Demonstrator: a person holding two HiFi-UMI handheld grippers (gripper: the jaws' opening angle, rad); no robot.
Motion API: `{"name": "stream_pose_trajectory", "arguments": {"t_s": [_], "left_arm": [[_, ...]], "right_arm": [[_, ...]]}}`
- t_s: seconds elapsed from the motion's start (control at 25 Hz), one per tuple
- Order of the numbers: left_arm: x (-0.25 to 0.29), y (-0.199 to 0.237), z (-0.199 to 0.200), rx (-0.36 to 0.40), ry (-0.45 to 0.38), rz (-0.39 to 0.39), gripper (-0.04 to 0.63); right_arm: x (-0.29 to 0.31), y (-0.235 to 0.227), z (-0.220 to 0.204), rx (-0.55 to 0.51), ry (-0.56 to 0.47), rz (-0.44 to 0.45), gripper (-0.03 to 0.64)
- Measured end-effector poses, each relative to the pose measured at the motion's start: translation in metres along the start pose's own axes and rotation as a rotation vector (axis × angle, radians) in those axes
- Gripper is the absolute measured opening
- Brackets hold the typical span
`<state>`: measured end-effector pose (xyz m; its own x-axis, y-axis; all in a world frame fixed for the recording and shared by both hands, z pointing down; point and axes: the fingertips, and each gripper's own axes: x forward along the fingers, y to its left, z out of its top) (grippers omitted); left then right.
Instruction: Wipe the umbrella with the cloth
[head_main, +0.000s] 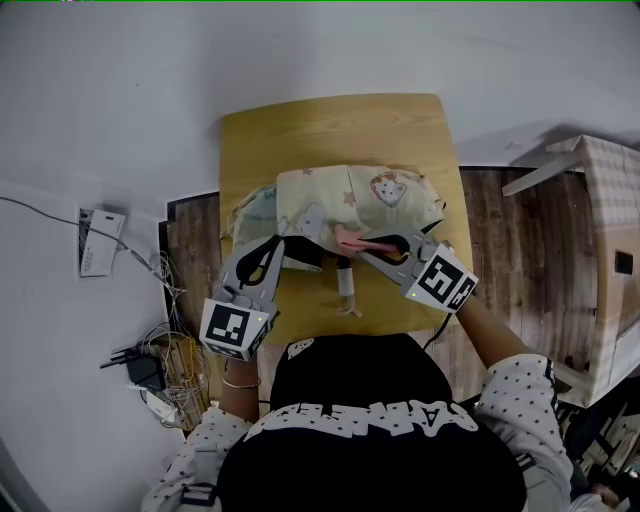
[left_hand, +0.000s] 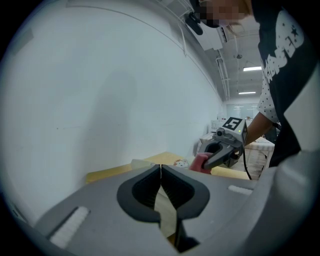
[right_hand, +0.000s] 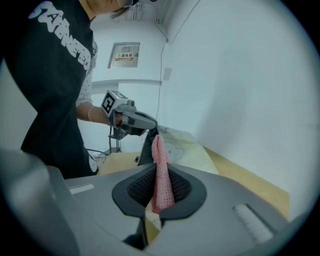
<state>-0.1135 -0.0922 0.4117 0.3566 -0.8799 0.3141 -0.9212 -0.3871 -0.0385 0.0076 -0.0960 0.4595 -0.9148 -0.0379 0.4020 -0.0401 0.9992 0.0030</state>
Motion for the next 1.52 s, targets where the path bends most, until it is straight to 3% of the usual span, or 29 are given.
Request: {"name": "stream_pose_trajectory", "arguments": {"t_s": [0.4,0.52,0.88,1.52], "left_arm": [[-0.003,0.001,0.002,-0.019,-0.017,0.024,0.009],[-0.005,0.002,0.0,-0.024,-0.011,0.032,0.009],[-0.005,0.004,0.002,-0.038,-0.013,0.041,0.009],[0.006,-0.009,0.008,-0.045,-0.026,-0.028,0.009]], "right_arm": [[-0.021,-0.109,0.022,-0.043,-0.025,-0.358,0.032],[-0.021,-0.13,0.02,-0.075,0.0,-0.416,0.033],[0.009,-0.128,-0.024,-0.204,0.186,-0.33,0.032],[0.004,-0.07,-0.061,-0.151,0.234,-0.195,0.033]]}}
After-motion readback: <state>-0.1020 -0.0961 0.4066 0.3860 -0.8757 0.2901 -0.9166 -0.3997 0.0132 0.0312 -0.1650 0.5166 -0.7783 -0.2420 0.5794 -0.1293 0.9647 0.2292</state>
